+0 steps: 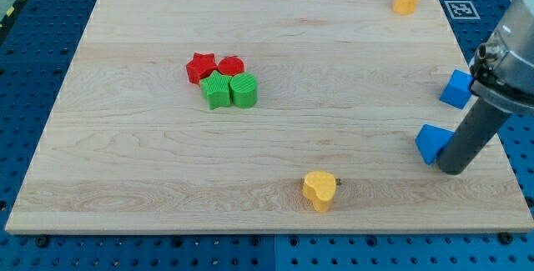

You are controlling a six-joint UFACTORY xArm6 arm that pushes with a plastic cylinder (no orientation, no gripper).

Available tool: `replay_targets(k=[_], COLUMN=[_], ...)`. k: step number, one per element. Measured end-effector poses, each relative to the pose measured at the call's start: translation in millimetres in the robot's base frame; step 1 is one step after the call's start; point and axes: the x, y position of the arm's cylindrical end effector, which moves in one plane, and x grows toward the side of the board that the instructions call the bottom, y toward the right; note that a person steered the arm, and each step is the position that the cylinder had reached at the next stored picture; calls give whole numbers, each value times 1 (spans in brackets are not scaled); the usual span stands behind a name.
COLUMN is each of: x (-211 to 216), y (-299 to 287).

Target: Push the blue triangle towards the blue cube

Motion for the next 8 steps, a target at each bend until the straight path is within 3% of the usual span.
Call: replay_targets(k=[2,4,5,6,8], x=[-41,-16,-61,-76,-64], y=[-23,-5,-16,-18,35])
